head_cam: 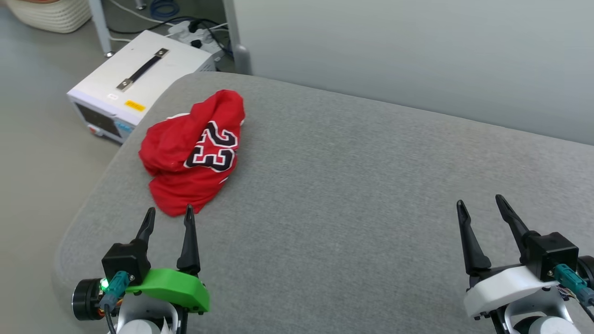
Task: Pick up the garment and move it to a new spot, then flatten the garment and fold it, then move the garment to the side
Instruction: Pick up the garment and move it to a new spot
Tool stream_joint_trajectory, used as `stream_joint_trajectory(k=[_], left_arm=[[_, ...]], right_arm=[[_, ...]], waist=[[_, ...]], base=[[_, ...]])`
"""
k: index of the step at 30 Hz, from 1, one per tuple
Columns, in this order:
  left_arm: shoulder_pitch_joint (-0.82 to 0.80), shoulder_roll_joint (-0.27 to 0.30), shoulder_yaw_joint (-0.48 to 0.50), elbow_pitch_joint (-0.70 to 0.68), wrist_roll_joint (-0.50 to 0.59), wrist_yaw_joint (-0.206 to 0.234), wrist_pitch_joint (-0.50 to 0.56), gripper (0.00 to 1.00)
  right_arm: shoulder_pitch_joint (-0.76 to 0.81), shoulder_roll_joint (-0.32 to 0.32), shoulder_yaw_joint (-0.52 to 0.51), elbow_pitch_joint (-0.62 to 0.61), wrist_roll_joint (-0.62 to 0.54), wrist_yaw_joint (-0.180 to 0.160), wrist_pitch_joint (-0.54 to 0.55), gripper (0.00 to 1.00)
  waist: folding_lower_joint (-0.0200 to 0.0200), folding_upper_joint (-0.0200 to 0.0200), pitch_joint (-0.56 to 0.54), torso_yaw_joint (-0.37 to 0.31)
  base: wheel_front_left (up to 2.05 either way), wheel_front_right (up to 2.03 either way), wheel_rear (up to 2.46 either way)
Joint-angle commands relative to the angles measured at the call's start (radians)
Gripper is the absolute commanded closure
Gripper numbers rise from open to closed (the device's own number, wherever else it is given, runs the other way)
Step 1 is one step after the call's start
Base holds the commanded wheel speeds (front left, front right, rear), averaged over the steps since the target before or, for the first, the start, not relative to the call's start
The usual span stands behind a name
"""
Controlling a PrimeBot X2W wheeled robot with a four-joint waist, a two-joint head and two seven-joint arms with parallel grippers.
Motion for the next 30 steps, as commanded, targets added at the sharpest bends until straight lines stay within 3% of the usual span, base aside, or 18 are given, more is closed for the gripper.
stream_joint_trajectory(k=[1,18,25,30], left_arm=[[-0.019,-0.003,0.004,0.005,-0.009,-0.005,-0.009,0.00],[-0.049,-0.004,0.001,0.014,-0.049,-0.005,-0.047,0.00],[-0.146,-0.002,0.007,0.071,-0.065,-0.035,-0.063,0.00],[-0.283,0.037,0.007,0.171,-0.095,-0.059,-0.051,0.00]], right_arm=[[0.002,-0.002,0.000,-0.010,-0.006,-0.001,0.003,0.00],[-0.009,-0.002,0.004,-0.047,-0.012,-0.001,0.007,0.00],[-0.040,-0.003,-0.001,-0.084,-0.024,-0.001,0.024,0.00],[-0.080,-0.018,0.006,-0.112,-0.027,-0.001,0.036,0.00]], waist=[[0.0000,0.0000,0.012,0.053],[0.0000,0.0000,0.049,0.145],[0.0000,0.0000,0.118,0.116],[0.0000,0.0000,0.186,0.057]], base=[[0.00,0.00,0.00],[-0.05,-0.05,-0.05],[0.00,0.00,0.00],[0.00,0.00,0.00]])
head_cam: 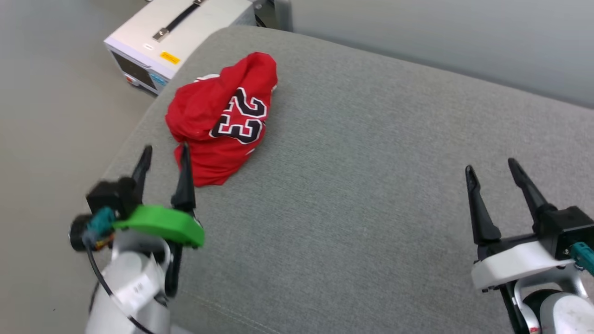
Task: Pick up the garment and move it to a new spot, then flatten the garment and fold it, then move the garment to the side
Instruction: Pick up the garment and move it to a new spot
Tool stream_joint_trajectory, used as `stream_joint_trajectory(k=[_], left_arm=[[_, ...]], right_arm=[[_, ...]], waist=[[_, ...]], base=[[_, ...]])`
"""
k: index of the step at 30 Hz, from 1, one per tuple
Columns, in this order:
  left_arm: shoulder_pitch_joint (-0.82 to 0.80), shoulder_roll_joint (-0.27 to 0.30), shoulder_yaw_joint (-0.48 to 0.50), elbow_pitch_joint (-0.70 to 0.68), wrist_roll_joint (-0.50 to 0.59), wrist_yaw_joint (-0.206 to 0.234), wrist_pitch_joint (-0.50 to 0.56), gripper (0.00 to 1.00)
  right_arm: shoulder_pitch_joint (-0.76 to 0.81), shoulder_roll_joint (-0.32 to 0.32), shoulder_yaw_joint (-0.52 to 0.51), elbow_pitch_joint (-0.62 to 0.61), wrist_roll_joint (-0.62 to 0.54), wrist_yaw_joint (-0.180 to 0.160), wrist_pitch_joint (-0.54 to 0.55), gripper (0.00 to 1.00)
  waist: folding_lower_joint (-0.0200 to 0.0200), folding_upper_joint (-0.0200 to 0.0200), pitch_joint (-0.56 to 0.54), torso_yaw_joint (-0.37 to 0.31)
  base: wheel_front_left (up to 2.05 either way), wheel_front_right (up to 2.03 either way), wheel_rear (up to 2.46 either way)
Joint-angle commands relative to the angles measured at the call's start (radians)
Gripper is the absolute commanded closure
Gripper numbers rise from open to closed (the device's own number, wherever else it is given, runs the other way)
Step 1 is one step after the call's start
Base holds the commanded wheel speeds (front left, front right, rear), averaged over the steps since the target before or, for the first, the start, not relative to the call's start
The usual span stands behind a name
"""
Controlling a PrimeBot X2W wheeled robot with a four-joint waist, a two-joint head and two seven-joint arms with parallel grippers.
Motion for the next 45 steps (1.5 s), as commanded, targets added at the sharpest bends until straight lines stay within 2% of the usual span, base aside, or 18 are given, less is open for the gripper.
stream_joint_trajectory(k=[1,5,11,19,25,30,31,32,36,40,45], left_arm=[[-0.057,0.021,0.005,0.019,-0.016,-0.009,0.009,0.00],[-0.188,0.083,-0.002,0.089,-0.064,-0.025,0.088,0.00],[-0.376,0.189,-0.044,0.221,-0.163,-0.038,0.285,0.00],[-0.526,0.323,-0.116,0.441,-0.306,-0.047,0.512,0.00],[-0.559,0.383,-0.162,0.616,-0.423,-0.053,0.655,0.00],[-0.545,0.393,-0.194,0.714,-0.502,-0.055,0.810,0.00],[-0.541,0.393,-0.198,0.728,-0.512,-0.055,0.837,0.20],[-0.536,0.393,-0.201,0.746,-0.528,-0.055,0.865,1.00],[-0.532,0.396,-0.211,0.742,-0.528,-0.055,0.839,1.00],[-0.537,0.406,-0.213,0.720,-0.507,-0.055,0.736,1.00],[-0.537,0.415,-0.203,0.688,-0.475,-0.041,0.548,1.00]], right_arm=[[-0.024,-0.008,-0.002,-0.015,-0.004,-0.001,0.003,0.00],[-0.054,-0.017,-0.008,-0.035,0.001,-0.001,0.008,0.00],[-0.090,-0.024,-0.016,-0.050,0.013,-0.001,0.006,0.00],[-0.146,-0.024,0.001,-0.054,0.031,-0.001,-0.007,0.00],[-0.175,-0.022,0.003,-0.048,0.043,-0.001,-0.019,0.00],[-0.183,-0.022,-0.004,-0.043,0.052,-0.001,-0.022,0.00],[-0.184,-0.021,-0.005,-0.041,0.052,-0.001,-0.023,0.00],[-0.188,-0.020,-0.006,-0.036,0.054,-0.001,-0.023,0.00],[-0.190,-0.016,-0.013,-0.025,0.057,-0.001,-0.024,0.00],[-0.182,-0.011,-0.023,-0.006,0.060,-0.001,-0.033,0.00],[-0.155,-0.001,-0.041,0.020,0.066,-0.001,-0.051,0.00]], waist=[[0.0000,-0.0001,0.061,-0.059],[0.0000,-0.0001,0.121,-0.110],[0.0000,-0.0001,0.203,-0.172],[0.0000,-0.0001,0.304,-0.239],[0.0000,-0.0001,0.359,-0.276],[0.0000,-0.0001,0.381,-0.288],[0.0000,-0.0001,0.382,-0.290],[0.0000,-0.0001,0.380,-0.293],[0.0000,-0.0001,0.358,-0.288],[0.0000,-0.0001,0.312,-0.279],[0.0000,-0.0001,0.222,-0.273]], base=[[0.00,0.00,0.00],[0.00,0.00,0.00],[0.00,0.00,0.00],[0.00,0.00,0.00],[0.00,0.00,0.00],[0.00,0.00,0.00],[0.00,0.00,0.00],[0.00,0.00,0.00],[0.00,0.00,0.00],[0.00,0.00,0.00],[0.00,0.00,0.00]])
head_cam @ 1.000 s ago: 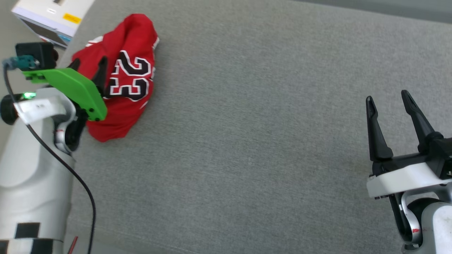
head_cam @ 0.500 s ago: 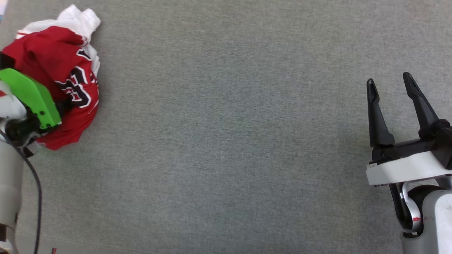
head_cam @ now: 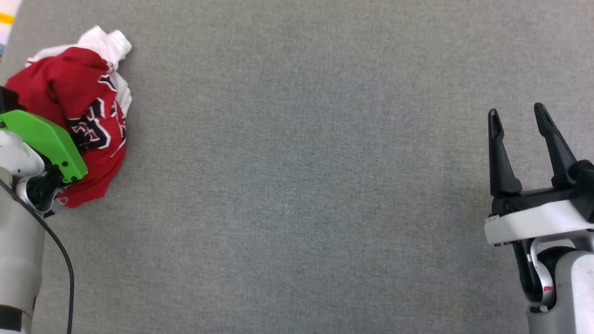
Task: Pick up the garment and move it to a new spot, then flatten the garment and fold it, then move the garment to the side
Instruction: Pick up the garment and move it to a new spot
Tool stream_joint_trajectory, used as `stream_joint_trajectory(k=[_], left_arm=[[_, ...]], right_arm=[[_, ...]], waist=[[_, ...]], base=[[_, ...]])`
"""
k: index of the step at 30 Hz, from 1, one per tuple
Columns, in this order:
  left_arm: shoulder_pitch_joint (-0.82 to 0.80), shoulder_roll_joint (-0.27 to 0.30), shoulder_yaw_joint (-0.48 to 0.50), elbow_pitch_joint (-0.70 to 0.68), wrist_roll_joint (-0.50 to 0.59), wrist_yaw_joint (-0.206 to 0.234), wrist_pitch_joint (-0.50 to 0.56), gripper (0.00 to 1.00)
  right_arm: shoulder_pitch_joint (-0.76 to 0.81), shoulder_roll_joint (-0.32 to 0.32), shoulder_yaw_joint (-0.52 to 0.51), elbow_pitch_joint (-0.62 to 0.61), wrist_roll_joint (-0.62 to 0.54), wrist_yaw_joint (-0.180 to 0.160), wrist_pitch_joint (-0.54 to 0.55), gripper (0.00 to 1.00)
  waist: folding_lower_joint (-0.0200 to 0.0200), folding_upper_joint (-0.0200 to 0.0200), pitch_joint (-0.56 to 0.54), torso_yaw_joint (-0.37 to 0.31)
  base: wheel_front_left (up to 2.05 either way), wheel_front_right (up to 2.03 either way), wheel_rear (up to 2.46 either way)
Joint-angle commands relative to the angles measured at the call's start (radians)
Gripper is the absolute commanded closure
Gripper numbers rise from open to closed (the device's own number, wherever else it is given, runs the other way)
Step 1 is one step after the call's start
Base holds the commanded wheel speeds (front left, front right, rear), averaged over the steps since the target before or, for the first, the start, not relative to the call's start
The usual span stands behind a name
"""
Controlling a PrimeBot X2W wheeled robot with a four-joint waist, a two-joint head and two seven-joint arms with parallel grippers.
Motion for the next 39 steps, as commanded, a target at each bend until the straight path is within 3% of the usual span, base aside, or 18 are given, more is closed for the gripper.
stream_joint_trajectory(k=[1,9,17,29,39], left_arm=[[0.013,-0.005,0.001,-0.010,0.016,0.008,-0.037,1.00],[0.034,-0.020,-0.006,-0.110,0.082,0.033,-0.327,1.00],[0.103,-0.059,-0.021,-0.251,0.101,0.064,-0.426,1.00],[0.259,-0.197,-0.172,-0.517,0.096,0.047,-0.349,1.00],[0.293,-0.368,-0.457,-0.563,0.108,-0.001,-0.239,1.00]], right_arm=[[0.013,0.004,-0.007,0.004,0.005,-0.001,-0.007,0.00],[0.083,0.012,-0.048,0.023,0.009,-0.001,-0.022,0.00],[0.144,0.013,-0.070,0.034,0.034,-0.001,-0.024,0.00],[0.222,0.013,-0.101,0.004,0.035,-0.001,0.010,0.00],[0.237,0.013,-0.121,-0.007,0.072,-0.001,0.011,0.00]], waist=[[-0.0001,0.0000,-0.070,0.011],[-0.0001,0.0000,-0.218,0.000],[-0.0001,0.0000,-0.320,-0.068],[-0.0001,0.0000,-0.377,-0.237],[-0.0001,0.0000,-0.321,-0.317]], base=[[0.00,0.00,0.00],[0.00,0.00,0.00],[0.00,0.00,0.00],[0.00,0.00,0.00],[0.00,0.00,0.00]])
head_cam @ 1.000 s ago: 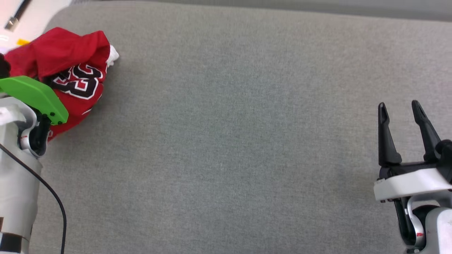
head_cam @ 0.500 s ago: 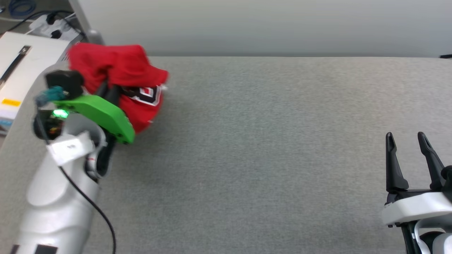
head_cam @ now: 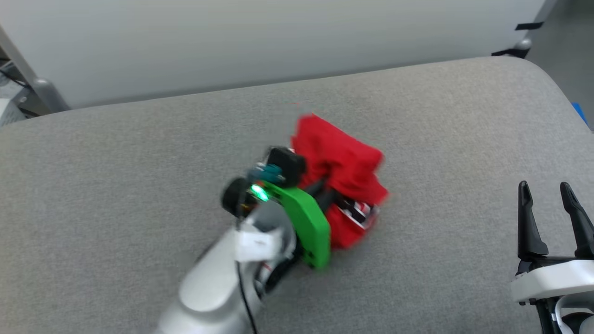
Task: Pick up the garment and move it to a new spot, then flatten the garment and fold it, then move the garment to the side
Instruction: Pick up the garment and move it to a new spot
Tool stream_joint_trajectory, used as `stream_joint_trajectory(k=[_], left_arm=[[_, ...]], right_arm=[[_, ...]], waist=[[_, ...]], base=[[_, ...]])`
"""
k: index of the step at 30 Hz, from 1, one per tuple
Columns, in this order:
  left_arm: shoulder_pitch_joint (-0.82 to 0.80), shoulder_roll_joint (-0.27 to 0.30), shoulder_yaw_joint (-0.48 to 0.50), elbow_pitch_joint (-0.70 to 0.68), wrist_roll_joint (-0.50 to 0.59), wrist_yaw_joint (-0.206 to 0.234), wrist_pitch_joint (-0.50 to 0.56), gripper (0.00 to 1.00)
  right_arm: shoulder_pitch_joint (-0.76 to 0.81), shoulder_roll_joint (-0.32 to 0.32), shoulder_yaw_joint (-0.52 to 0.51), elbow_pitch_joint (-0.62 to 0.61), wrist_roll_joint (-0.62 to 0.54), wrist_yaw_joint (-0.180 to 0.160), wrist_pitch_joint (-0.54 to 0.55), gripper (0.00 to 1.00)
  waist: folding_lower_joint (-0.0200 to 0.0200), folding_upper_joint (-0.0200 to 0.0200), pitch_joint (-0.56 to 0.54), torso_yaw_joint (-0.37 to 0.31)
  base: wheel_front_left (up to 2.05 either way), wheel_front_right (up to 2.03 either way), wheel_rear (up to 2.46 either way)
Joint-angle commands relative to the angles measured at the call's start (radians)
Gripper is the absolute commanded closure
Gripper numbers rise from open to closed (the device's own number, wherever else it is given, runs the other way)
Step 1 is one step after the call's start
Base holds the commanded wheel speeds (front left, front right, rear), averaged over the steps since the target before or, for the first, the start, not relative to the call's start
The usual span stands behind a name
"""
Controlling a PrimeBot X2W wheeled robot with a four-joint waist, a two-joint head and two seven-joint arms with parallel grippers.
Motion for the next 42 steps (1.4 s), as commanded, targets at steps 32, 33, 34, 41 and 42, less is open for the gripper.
stream_joint_trajectory(k=[32,33,34,41,42], left_arm=[[0.149,0.085,-0.003,-0.065,0.004,0.161,-0.375,0.00],[0.171,0.096,0.029,-0.079,0.007,0.187,-0.385,0.00],[0.182,0.102,0.044,-0.085,0.009,0.198,-0.388,0.00],[0.287,0.138,0.199,-0.159,0.043,0.273,-0.396,0.00],[0.304,0.140,0.218,-0.170,0.049,0.277,-0.396,0.00]], right_arm=[[0.023,-0.001,0.022,0.017,-0.023,-0.001,0.014,0.00],[0.027,-0.001,0.021,0.013,-0.024,-0.001,0.019,0.00],[0.027,-0.001,0.020,0.013,-0.024,-0.001,0.021,0.00],[0.038,-0.001,0.031,0.012,-0.030,-0.001,0.035,0.00],[0.042,-0.001,0.032,0.011,-0.030,-0.001,0.037,0.00]], waist=[[0.0000,-0.0001,-0.033,0.077],[0.0000,-0.0001,-0.035,0.084],[0.0000,-0.0001,-0.037,0.087],[0.0000,-0.0001,-0.054,0.102],[0.0000,-0.0001,-0.059,0.104]], base=[[0.00,0.00,0.00],[0.00,0.00,0.00],[0.00,0.00,0.00],[0.00,0.00,0.00],[0.00,0.00,0.00]])
